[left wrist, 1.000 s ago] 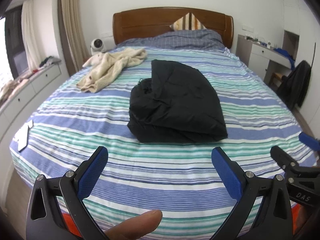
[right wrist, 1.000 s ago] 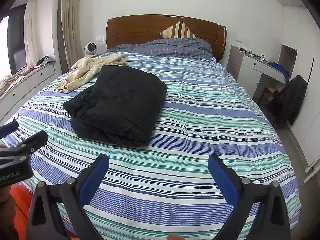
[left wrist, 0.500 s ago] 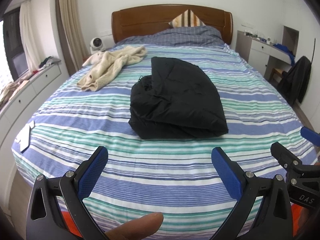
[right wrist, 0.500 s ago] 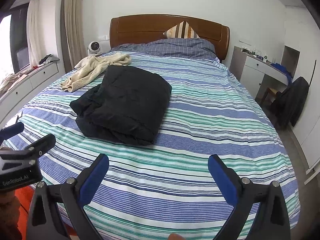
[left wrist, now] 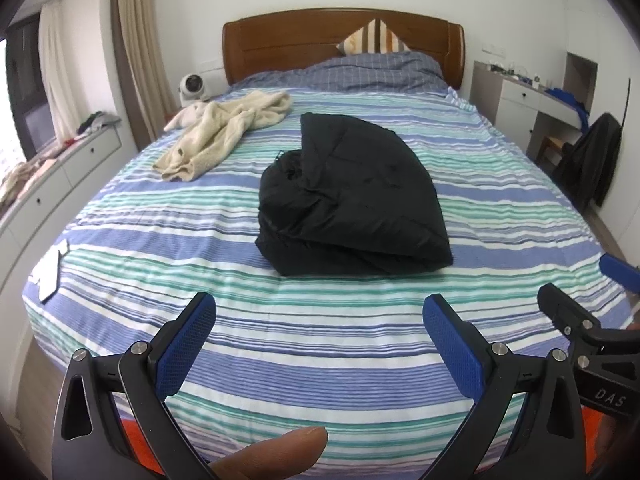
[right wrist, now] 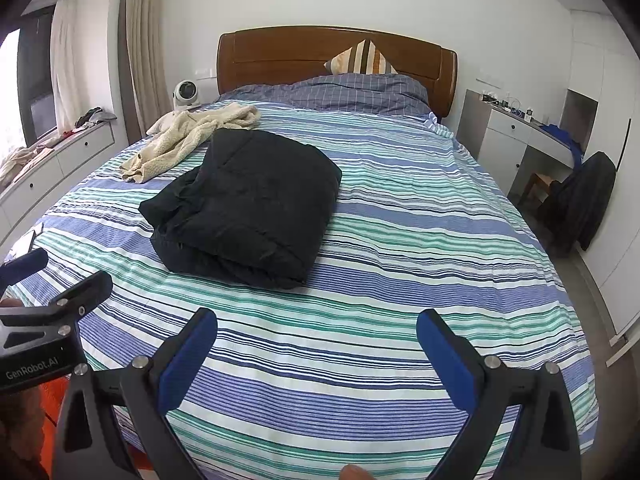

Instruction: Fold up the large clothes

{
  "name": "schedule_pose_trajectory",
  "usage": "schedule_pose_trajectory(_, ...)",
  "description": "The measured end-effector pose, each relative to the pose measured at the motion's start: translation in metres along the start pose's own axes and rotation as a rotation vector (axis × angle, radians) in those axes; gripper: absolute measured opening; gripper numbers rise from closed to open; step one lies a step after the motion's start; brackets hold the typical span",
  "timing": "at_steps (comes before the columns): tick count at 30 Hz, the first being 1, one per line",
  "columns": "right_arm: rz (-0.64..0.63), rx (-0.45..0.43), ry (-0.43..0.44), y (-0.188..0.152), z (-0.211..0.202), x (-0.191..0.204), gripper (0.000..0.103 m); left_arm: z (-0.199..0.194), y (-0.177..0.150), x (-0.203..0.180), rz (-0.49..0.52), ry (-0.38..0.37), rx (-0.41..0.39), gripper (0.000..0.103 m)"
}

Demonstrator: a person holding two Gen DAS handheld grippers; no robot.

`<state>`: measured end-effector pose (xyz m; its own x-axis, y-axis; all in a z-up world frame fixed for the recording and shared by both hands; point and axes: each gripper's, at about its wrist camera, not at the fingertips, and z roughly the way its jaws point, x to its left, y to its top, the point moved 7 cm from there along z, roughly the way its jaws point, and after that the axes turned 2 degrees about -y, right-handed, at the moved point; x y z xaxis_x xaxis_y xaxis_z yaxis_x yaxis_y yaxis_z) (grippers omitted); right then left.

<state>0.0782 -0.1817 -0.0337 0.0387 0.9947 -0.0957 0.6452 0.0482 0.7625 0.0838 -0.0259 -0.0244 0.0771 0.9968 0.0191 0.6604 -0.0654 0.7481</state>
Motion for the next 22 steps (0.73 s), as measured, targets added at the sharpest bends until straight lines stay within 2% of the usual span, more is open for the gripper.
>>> schedule_pose_trajectory(10,-0.014,0.017,-0.009,-0.0018,0.0023,0.0021,0.101,-0.0028,0.0012,-0.0024,0.01,0.001,-0.019,0.103)
schedule_pose_trajectory(18,-0.01,0.021,-0.011,-0.0027,0.0027,0.0016,0.101,0.0024,-0.0014,-0.0018,-0.011,-0.026,0.0,0.103)
schedule_pose_trajectory(22,-0.006,0.022,-0.011,-0.0036,0.0023,-0.0004,0.101,-0.0004,0.0002,-0.0008,-0.016,-0.003,-0.02,0.103)
